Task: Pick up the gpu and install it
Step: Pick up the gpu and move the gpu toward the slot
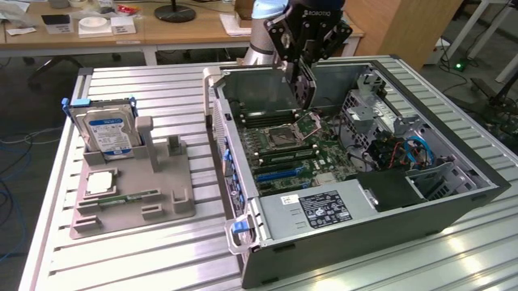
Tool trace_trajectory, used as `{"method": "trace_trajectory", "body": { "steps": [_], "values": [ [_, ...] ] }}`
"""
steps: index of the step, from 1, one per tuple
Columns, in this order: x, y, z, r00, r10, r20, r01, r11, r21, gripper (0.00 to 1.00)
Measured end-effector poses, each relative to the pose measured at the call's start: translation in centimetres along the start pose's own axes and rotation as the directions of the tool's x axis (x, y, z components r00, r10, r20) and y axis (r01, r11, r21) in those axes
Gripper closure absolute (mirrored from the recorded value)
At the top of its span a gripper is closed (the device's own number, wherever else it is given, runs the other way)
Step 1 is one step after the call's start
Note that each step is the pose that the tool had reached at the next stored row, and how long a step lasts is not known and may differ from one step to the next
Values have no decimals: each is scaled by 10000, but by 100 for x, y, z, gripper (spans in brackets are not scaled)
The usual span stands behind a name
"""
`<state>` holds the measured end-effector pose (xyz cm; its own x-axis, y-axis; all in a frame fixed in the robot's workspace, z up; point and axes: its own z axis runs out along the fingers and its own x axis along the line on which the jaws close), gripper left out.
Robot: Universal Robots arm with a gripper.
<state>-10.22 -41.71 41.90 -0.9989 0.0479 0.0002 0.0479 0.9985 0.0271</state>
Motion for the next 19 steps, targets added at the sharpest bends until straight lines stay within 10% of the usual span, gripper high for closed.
{"method": "trace_trajectory", "body": {
  "steps": [19],
  "values": [
    [-314,15,2,10000,-1,0,1,10000,0,73]
  ]
}}
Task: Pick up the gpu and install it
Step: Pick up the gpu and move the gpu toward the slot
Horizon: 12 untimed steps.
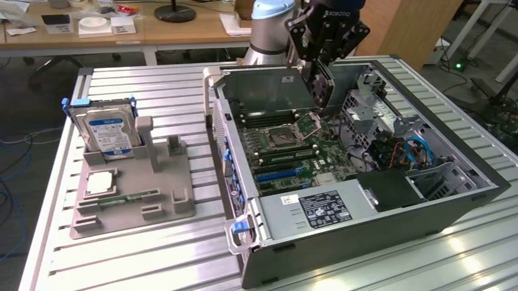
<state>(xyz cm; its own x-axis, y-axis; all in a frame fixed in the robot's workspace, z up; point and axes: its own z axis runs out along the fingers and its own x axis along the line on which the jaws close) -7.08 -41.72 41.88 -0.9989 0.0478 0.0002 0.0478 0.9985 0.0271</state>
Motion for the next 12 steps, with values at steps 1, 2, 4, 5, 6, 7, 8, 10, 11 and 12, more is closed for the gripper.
{"method": "trace_trajectory", "body": {
  "steps": [1,2,4,5,6,7,8,10,11,12],
  "values": [
    [-17,1,0,10000,0,-1,0,10000,1,73],
    [-33,2,0,10000,1,0,-1,10000,1,73],
    [-64,3,0,10000,1,0,-1,10000,1,73],
    [-83,4,1,10000,2,0,-2,10000,0,73],
    [-103,5,1,10000,1,0,-1,10000,0,73],
    [-121,6,2,10000,0,0,0,10000,0,73],
    [-141,7,2,10000,0,0,0,10000,0,73],
    [-179,9,3,10000,1,-1,-1,10000,1,73],
    [-195,9,3,10000,1,0,-1,10000,0,73],
    [-203,9,4,10000,0,0,0,10000,0,73]
  ]
}}
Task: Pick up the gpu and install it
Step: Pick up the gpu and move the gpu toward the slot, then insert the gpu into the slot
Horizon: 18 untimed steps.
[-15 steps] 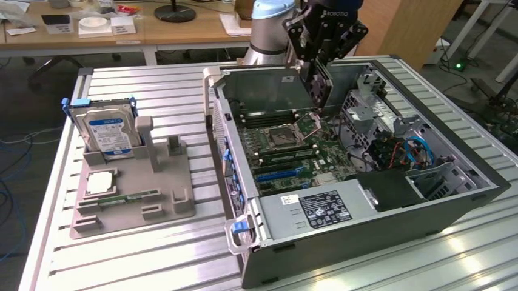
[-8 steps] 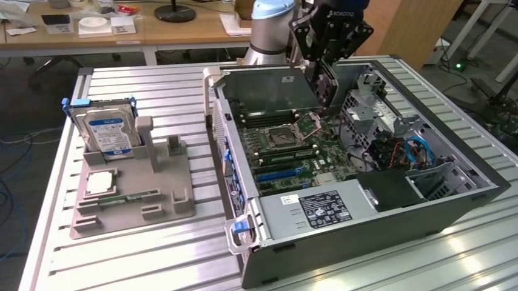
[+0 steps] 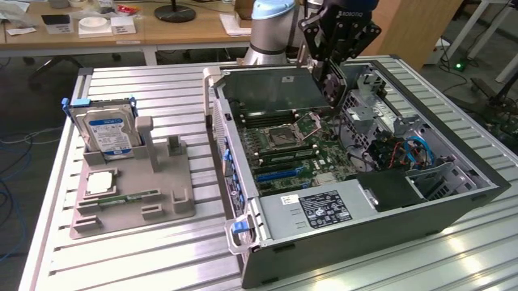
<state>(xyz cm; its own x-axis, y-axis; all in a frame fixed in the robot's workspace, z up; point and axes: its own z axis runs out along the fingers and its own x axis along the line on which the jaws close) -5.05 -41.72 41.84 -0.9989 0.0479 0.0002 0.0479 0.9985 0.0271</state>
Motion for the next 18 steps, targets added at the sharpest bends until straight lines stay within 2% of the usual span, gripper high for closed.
{"method": "trace_trajectory", "body": {
  "steps": [14,18],
  "values": [
    [-1,1,1,10000,-8,0,8,10000,0,73],
    [-2,1,0,9995,-308,-8,308,9995,1,73]
  ]
}}
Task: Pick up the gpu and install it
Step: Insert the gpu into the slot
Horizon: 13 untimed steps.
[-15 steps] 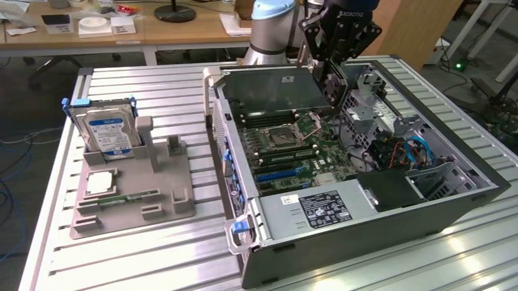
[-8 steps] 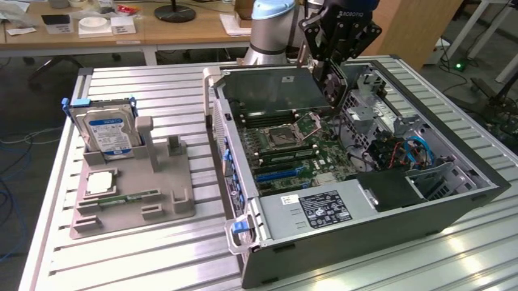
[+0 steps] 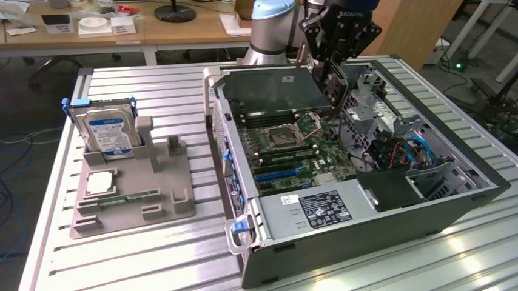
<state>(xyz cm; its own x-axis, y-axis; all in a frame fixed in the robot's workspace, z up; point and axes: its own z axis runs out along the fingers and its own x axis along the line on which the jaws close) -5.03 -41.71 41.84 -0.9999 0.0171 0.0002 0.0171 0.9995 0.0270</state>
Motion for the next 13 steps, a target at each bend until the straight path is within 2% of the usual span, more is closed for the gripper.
{"method": "trace_trajectory", "body": {
  "steps": [7,13],
  "values": [
    [0,0,0,9969,-790,-21,790,9969,-1,73],
    [0,0,0,9897,-1430,-38,1430,9897,-3,73]
  ]
}}
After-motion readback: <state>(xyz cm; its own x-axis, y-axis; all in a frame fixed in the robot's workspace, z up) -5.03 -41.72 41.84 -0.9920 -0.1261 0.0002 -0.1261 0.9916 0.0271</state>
